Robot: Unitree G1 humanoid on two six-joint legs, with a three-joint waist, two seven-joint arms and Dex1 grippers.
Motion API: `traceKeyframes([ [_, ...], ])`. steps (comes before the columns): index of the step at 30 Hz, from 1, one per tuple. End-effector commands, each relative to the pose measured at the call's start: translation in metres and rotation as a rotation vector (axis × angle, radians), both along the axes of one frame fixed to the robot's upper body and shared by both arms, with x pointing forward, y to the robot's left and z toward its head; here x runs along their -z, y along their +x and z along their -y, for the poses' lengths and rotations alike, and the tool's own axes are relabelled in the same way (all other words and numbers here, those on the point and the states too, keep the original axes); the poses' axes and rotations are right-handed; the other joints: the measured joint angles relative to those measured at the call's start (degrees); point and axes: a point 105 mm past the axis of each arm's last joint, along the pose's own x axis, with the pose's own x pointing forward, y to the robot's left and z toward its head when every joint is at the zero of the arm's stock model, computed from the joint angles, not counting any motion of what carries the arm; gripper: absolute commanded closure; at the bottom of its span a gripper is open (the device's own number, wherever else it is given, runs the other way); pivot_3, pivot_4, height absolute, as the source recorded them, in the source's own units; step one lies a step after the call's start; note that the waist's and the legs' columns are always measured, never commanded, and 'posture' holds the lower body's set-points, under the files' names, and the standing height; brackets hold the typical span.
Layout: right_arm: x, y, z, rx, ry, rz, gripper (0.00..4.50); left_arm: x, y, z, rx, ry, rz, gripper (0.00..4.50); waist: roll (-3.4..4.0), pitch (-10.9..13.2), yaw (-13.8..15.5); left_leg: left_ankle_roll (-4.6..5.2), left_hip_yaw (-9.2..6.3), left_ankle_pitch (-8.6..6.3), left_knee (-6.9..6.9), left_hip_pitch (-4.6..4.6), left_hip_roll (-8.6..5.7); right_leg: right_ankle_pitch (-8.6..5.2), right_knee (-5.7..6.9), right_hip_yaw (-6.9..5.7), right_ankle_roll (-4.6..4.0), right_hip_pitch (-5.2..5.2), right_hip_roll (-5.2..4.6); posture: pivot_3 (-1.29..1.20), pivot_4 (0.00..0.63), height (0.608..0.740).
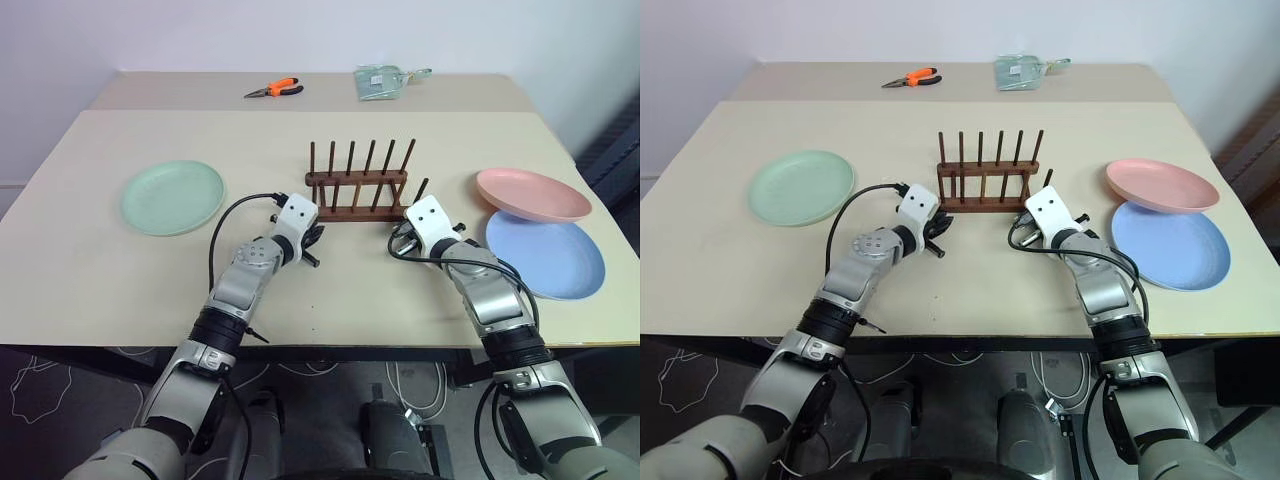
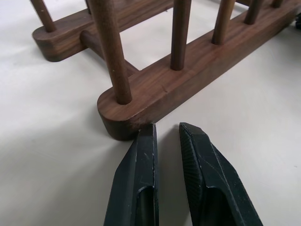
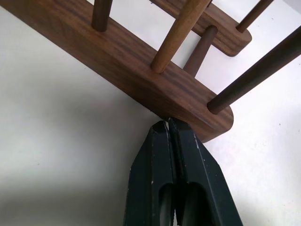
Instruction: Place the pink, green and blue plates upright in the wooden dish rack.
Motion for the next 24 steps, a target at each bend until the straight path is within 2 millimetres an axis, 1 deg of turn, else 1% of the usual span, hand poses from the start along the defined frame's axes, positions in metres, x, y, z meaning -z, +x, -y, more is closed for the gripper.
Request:
traceKeyframes([
  [1, -0.015, -0.010, 0.003, -0.062, -0.008, 0.032, 4.23, 0.024, 0.000, -0.015, -0.058, 0.059, -0.059, 3.75, 0.00, 0.0, 0.1, 0.00, 0.00, 0.00, 0.00, 0.00, 0.00, 0.00, 0.00, 0.00, 0.00, 0.00, 0.00, 0.00, 0.150, 0.740],
  [3, -0.025, -0.015, 0.010, -0.062, -0.020, 0.060, 3.60, 0.024, -0.001, -0.015, -0.061, 0.056, -0.060, 3.75, 0.01, 0.0, 0.1, 0.00, 0.01, 0.00, -0.02, -0.02, -0.01, -0.01, -0.02, 0.00, 0.01, -0.01, 0.00, 0.00, 0.150, 0.740],
  [5, -0.040, -0.025, 0.019, -0.098, -0.094, 0.116, 2.74, 0.022, -0.003, -0.015, -0.057, 0.047, -0.049, 3.75, 0.03, 0.0, 0.2, 0.00, 0.00, 0.00, -0.02, -0.02, -0.01, -0.02, -0.02, 0.00, 0.02, -0.01, 0.00, 0.00, 0.150, 0.740],
  [8, -0.061, -0.043, 0.025, -0.173, -0.189, 0.172, 1.31, 0.012, -0.005, -0.016, -0.046, 0.019, -0.019, 3.75, 0.04, 0.0, 0.0, -0.01, 0.01, -0.01, -0.06, -0.03, -0.01, -0.02, -0.04, 0.00, 0.02, -0.03, 0.00, 0.00, 0.150, 0.740],
  [9, -0.074, -0.047, 0.040, -0.145, -0.241, 0.198, 0.86, 0.004, -0.009, -0.012, -0.004, 0.002, 0.013, 3.75, 0.04, 0.0, -0.1, -0.01, 0.01, -0.01, -0.08, -0.03, 0.00, -0.02, -0.05, 0.00, 0.02, -0.05, 0.00, 0.00, 0.150, 0.740],
  [10, -0.084, -0.049, 0.053, -0.115, -0.294, 0.214, 0.86, -0.004, -0.014, -0.008, 0.037, -0.009, 0.043, 3.75, 0.04, 0.0, -0.1, -0.01, 0.01, -0.01, -0.10, -0.04, 0.00, -0.03, -0.04, 0.01, 0.03, -0.08, 0.00, 0.00, 0.150, 0.740],
  [12, -0.096, -0.053, 0.077, -0.070, -0.419, 0.215, 0.86, -0.016, -0.025, 0.001, 0.132, -0.014, 0.100, 3.75, 0.06, 0.0, 0.1, -0.02, 0.02, -0.01, -0.13, -0.06, 0.00, -0.04, -0.06, 0.02, 0.03, -0.11, 0.00, 0.00, 0.150, 0.740],
  [14, -0.099, -0.055, 0.094, -0.048, -0.532, 0.198, 0.86, -0.026, -0.037, 0.011, 0.230, -0.027, 0.138, 3.75, 0.05, 0.0, 0.3, -0.02, 0.02, -0.01, -0.11, -0.09, 0.00, -0.13, -0.10, 0.01, -0.14, -0.11, 0.00, 0.00, 0.150, 0.740],
  [15, -0.100, -0.053, 0.106, -0.012, -0.591, 0.187, 0.86, -0.034, -0.047, 0.019, 0.299, -0.063, 0.150, 3.75, 0.05, 0.0, 0.4, -0.02, 0.02, -0.01, -0.10, -0.12, -0.01, -0.13, -0.11, 0.01, -0.14, -0.12, -0.01, 0.00, 0.150, 0.740],
  [16, -0.098, -0.051, 0.118, 0.016, -0.648, 0.170, 0.86, -0.042, -0.056, 0.026, 0.355, -0.096, 0.161, 3.75, 0.04, 0.0, 0.5, -0.02, 0.03, -0.01, -0.08, -0.14, -0.01, -0.13, -0.13, 0.01, -0.15, -0.12, -0.01, 0.00, 0.150, 0.740],
  [18, -0.092, -0.049, 0.137, 0.048, -0.744, 0.128, 0.86, -0.053, -0.066, 0.033, 0.421, -0.142, 0.172, 3.75, 0.03, 0.0, 0.8, -0.02, 0.02, -0.01, -0.04, -0.17, -0.01, -0.13, -0.16, 0.01, -0.16, -0.09, -0.01, 0.00, 0.150, 0.740],
  [20, -0.085, -0.044, 0.151, 0.074, -0.786, 0.098, 0.86, -0.060, -0.067, 0.035, 0.429, -0.154, 0.192, 3.75, 0.03, 0.0, 1.0, -0.02, 0.03, -0.01, -0.03, -0.18, -0.02, -0.13, -0.17, 0.01, -0.17, -0.10, -0.03, 0.00, 0.150, 0.740],
  [22, -0.077, -0.037, 0.160, 0.090, -0.800, 0.078, 0.86, -0.065, -0.066, 0.036, 0.428, -0.183, 0.184, 3.75, 0.06, 0.0, 0.8, -0.01, 0.04, -0.01, -0.04, -0.16, -0.02, -0.13, -0.15, 0.02, -0.16, -0.13, -0.03, 0.00, 0.150, 0.740],
  [24, -0.066, -0.030, 0.170, 0.108, -0.825, 0.061, 0.86, -0.069, -0.070, 0.039, 0.457, -0.204, 0.188, 3.75, 0.06, 0.0, 0.3, -0.01, 0.04, 0.00, -0.06, -0.15, -0.02, -0.13, -0.14, 0.03, -0.16, -0.14, -0.03, 0.00, 0.150, 0.740],
])
